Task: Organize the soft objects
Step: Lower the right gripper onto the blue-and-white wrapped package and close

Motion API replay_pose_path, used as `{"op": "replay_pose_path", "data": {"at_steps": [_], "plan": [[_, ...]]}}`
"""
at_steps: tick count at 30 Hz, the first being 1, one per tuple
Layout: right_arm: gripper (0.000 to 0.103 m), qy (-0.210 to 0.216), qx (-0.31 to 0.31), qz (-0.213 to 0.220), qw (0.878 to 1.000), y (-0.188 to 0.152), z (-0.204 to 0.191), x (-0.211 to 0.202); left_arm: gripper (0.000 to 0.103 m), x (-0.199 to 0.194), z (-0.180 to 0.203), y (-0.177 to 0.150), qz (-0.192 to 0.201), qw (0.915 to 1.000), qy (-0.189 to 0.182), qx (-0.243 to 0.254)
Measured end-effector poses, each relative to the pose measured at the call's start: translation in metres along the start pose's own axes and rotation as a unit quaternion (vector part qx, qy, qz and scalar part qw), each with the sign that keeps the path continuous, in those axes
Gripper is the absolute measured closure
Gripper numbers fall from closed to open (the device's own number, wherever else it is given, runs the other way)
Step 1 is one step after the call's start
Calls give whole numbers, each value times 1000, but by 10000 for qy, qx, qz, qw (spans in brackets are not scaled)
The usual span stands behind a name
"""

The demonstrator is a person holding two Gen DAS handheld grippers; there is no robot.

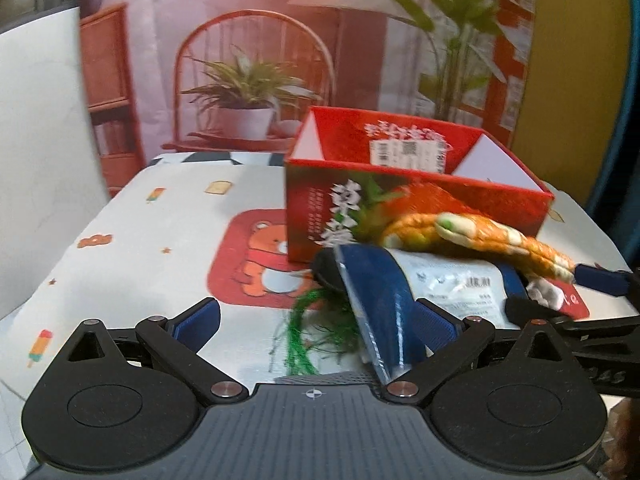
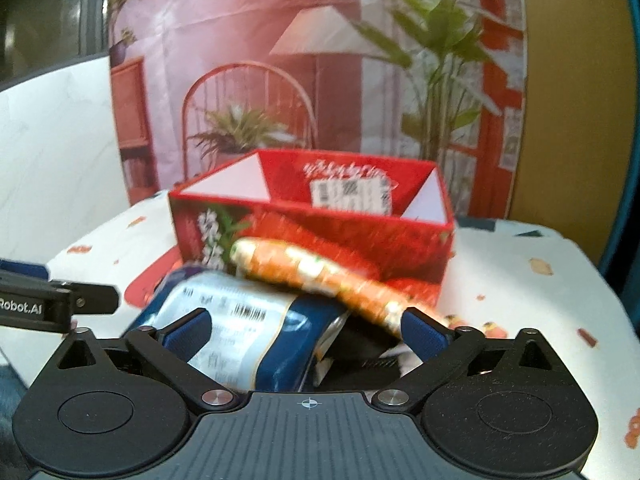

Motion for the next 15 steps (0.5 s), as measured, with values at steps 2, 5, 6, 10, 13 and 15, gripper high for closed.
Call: {"op": "replay_pose_path", "data": {"at_steps": [2,5,6,10,13,15], "plan": [[16,51,-20,-158,9999,-7,1,8,2,5,5,-5,38,9999,-86,65],[24,1,-11,-378,9993,-15,4,19,6,16,8,-13,-11,9996,-282,-19],[24,75,25,-414,9991,-18,4,20,6,20,8,-16,-65,9994,-347,-66],[25,255,142,-509,9983,-24,7,25,6,33,8,-29,-95,9977,-619,-277],[30,354,151,-577,9976,-26,9,27,6,41,8,-34,-169,9967,-720,-346],[31,384,129,-578,9975,-28,8,27,5,44,10,-36,-188,9967,-732,-288]]}}
Point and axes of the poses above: each gripper's, at about its wrist camera, not at the fingertips, and x roughly the way its jaws point, z to its right, y to its top, the point moved 5 cm from there along x, roughly the way its jaws point, and after that the axes turned 13 degrees about x, right-handed, at the moved point
